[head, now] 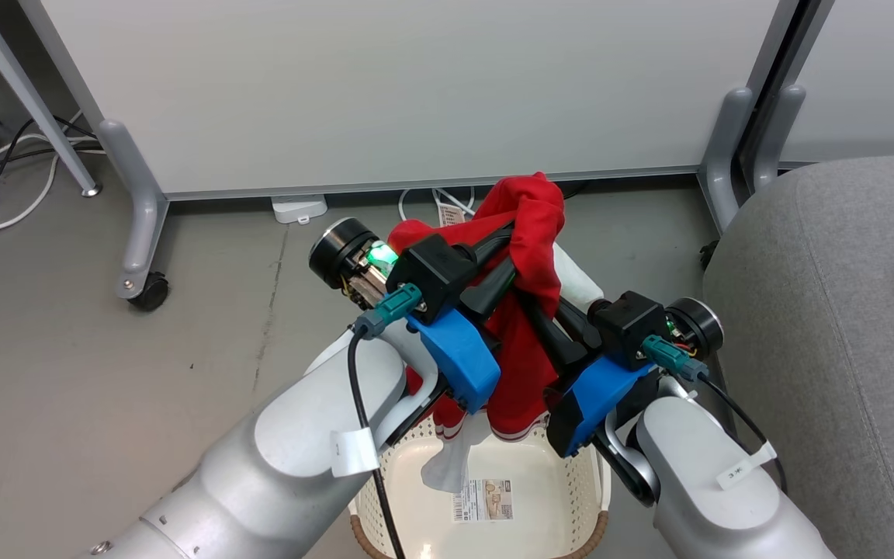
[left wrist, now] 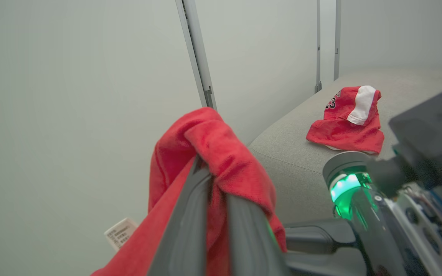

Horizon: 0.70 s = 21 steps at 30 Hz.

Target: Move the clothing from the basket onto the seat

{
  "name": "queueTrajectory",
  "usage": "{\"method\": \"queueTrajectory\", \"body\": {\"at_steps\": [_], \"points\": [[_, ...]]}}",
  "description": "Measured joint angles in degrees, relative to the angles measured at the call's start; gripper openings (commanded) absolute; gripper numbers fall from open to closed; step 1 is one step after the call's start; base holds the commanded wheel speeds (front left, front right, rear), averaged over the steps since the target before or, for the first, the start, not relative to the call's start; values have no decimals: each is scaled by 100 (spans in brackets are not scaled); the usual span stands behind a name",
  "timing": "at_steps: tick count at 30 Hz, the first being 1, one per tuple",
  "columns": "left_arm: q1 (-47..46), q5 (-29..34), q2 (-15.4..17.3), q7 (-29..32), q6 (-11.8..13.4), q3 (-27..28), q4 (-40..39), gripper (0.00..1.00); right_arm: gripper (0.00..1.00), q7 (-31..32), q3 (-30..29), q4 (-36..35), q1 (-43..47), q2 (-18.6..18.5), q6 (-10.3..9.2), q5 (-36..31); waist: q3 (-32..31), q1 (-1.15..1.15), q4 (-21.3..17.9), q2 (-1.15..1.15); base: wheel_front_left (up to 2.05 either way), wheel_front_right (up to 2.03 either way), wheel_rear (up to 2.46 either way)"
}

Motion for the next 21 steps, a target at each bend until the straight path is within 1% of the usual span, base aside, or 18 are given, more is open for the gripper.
{"method": "queueTrajectory", "body": {"at_steps": [10, 11, 12, 21], "points": [[0, 5, 4, -14, -10, 14, 41, 0, 0, 0, -62, -34, 0, 0, 0, 46, 11, 0, -40, 0, 0, 0, 0], [0, 0, 2, -14, -10, 20, 63, 4, 0, 0, -71, -47, 0, 0, 0, 56, 13, 0, -42, 0, 0, 0, 0], [0, -10, 1, -13, -7, 25, 89, 100, 0, 1, -81, -58, 1, 0, 0, 58, 14, 0, -43, 0, 0, 0, 0], [0, 1, -2, -13, 49, 20, 187, 100, 0, 1, -297, -192, 1, 1, 0, 181, 43, 0, -41, 0, 0, 0, 0]]}}
